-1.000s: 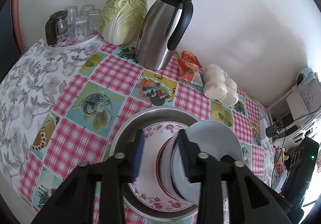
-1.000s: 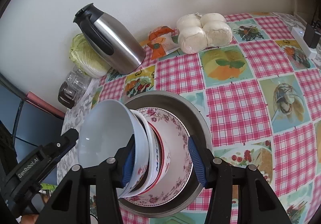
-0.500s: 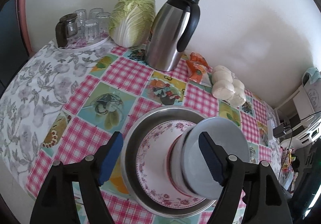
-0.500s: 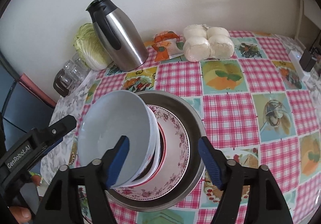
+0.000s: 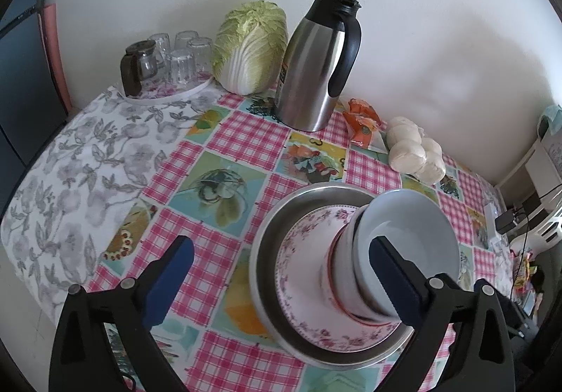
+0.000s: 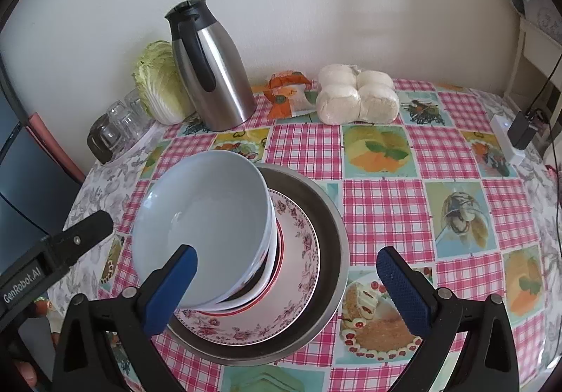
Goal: Organize plates and bowls
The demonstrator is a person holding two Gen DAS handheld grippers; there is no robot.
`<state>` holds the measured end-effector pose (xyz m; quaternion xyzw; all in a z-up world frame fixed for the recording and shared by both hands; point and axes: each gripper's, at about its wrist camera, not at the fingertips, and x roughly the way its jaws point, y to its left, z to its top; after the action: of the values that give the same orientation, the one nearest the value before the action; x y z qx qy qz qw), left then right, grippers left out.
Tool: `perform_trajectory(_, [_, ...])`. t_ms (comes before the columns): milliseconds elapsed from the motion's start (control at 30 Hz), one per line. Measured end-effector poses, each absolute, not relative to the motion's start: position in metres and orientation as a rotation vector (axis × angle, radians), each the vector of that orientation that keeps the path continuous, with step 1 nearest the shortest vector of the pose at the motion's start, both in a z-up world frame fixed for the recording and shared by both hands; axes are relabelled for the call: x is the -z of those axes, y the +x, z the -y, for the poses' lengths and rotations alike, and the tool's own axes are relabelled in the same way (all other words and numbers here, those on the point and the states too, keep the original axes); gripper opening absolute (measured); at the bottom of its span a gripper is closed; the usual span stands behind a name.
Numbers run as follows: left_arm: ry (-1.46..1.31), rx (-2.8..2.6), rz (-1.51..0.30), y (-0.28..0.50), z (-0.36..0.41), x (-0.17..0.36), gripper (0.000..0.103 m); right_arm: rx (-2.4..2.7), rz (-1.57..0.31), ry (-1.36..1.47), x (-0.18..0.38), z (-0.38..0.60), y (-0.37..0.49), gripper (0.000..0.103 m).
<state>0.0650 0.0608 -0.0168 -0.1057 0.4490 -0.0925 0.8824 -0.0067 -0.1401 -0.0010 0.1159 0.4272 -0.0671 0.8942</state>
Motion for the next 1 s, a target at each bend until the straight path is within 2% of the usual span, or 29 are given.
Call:
perform_trajectory(567, [-0.076, 0.214, -0.877, 0.023, -0.078, 0.039, 0.1, 0.153, -0.852, 0.182, 0.0, 0.123, -0.048, 0.103])
perform_trajectory(1000, [0.024, 0.275, -0.841, 0.007, -0.075, 0.055, 0.1, 0.161, -0.923, 0.118, 0.022, 0.109, -0.065, 0.103])
